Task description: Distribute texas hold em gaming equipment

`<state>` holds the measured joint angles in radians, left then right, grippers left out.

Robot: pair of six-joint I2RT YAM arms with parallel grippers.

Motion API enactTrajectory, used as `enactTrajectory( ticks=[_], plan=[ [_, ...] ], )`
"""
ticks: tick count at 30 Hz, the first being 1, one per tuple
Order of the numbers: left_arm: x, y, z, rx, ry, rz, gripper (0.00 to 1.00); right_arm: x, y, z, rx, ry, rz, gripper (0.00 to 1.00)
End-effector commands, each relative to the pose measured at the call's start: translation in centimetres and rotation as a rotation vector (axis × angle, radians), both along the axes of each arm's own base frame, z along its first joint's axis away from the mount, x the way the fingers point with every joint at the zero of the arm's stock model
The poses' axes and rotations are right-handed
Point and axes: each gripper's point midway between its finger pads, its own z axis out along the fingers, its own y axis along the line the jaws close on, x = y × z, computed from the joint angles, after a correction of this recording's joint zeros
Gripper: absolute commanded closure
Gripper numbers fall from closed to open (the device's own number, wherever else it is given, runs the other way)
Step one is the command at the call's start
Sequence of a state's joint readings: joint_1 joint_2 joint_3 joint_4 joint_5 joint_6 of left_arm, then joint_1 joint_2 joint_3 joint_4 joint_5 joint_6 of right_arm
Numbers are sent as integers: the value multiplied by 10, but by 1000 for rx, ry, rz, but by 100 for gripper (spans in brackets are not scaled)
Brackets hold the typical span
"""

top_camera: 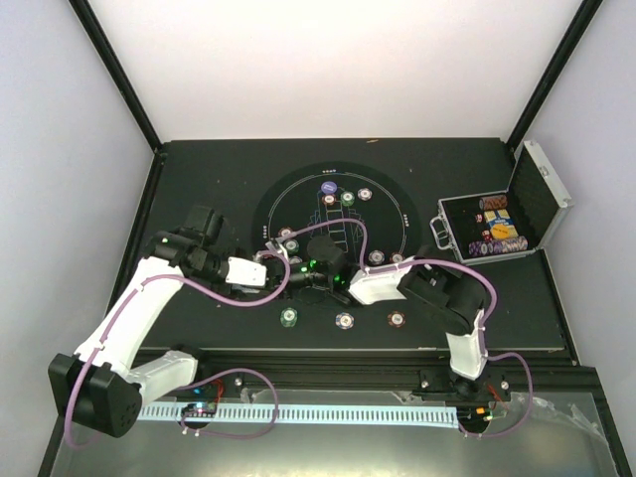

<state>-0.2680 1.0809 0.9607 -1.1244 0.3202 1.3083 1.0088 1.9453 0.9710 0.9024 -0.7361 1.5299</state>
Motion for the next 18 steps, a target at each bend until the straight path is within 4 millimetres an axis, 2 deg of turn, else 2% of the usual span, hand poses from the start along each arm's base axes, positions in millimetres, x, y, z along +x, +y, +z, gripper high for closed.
enactTrajectory(
  ticks=[1,2,3,4,5,6,11,15,18],
  plan=[
    [-1,-5,4,-16,-18,-29,73,3,7,2,37,40,-11,88],
    [-1,-5,3,-16,-16,-27,64,2,6,2,38,42,-13,95],
    [-1,-5,4,-17,-16,-21,51,2,6,2,37,42,-13,98],
    [-1,-5,5,-17,-16,-8,32,1,5,2,38,41,-13,99],
    [1,-3,6,-12,-21,9,21,1,5,2,36,42,-14,99],
    [3,-2,7,-10,-27,22,16,1,3,1,35,43,-15,99],
    [-1,-1,11,-11,-37,26,1,-1,0,-7,12,47,-18,99],
    [-5,-2,11,-22,-42,7,2,-3,0,-9,11,47,-16,99],
    [-7,1,5,3,-19,3,6,-4,1,-8,11,44,-10,99]
  ],
)
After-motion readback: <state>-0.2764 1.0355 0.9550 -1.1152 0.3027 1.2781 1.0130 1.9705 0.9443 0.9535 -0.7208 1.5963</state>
